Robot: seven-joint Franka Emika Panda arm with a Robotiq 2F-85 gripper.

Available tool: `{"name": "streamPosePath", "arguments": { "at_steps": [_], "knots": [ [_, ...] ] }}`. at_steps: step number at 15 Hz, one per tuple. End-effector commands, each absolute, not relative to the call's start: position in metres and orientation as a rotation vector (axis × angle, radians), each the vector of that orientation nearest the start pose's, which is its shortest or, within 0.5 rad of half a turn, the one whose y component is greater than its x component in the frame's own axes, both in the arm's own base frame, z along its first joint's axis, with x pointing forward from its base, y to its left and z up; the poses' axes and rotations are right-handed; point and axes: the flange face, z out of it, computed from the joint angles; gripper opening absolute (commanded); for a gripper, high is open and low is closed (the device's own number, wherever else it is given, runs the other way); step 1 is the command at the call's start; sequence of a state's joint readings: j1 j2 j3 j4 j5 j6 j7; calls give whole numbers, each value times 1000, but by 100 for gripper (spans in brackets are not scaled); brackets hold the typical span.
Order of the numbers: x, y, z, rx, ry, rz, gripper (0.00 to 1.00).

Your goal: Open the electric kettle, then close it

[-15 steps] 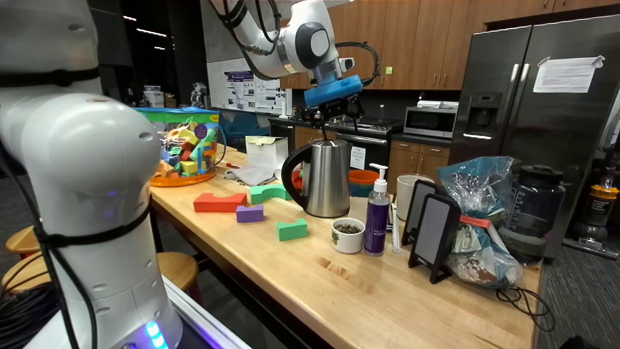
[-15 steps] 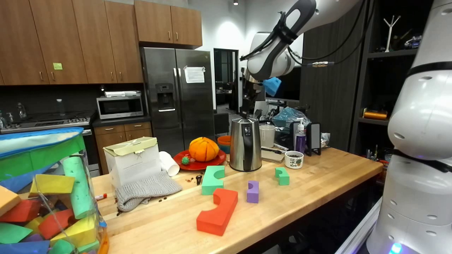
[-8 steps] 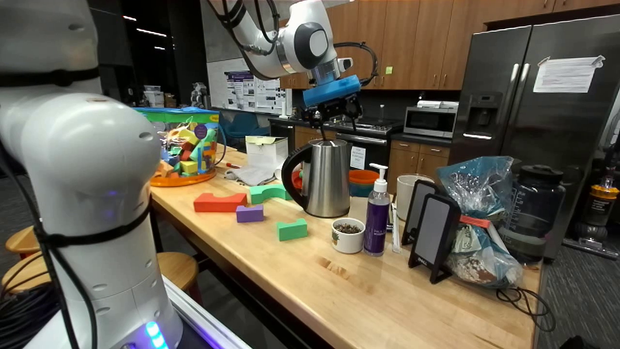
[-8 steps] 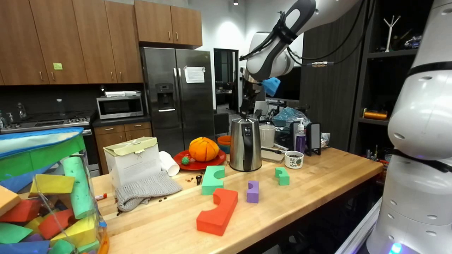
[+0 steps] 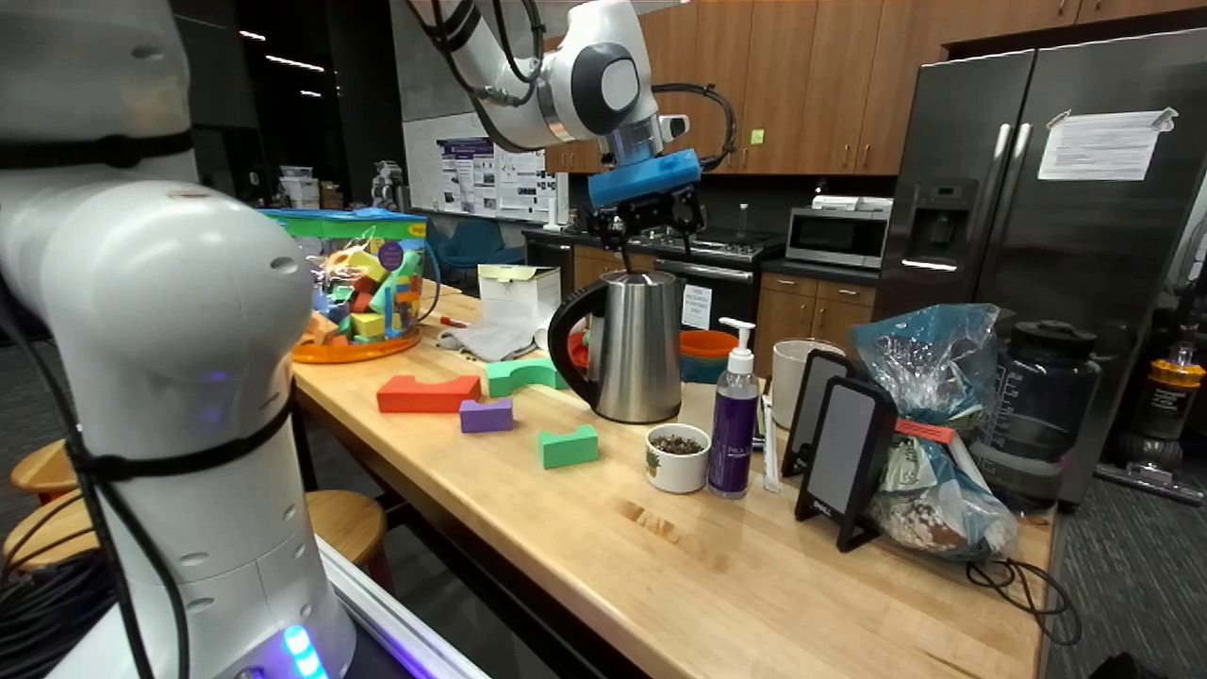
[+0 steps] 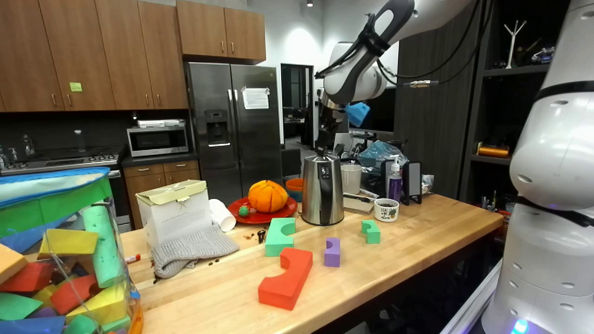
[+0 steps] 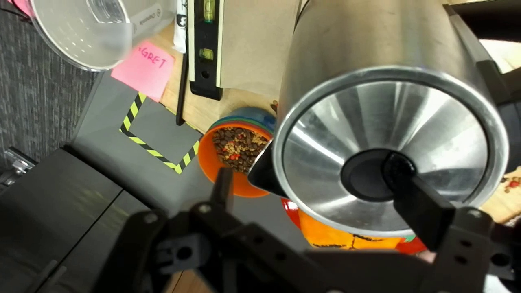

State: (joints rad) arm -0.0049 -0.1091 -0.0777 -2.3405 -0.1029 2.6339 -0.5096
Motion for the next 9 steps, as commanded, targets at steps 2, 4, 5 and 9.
{"name": "streamPosePath", "arguments": {
  "at_steps": [2, 4, 5, 9],
  "knots": [
    [517, -44, 420, -3145, -810, -564, 100],
    [517, -44, 417, -3136, -810, -550, 100],
    [518, -45, 415, -3132, -808, -543, 100],
    [519, -47, 407, -3109, -811, -537, 100]
  ]
}}
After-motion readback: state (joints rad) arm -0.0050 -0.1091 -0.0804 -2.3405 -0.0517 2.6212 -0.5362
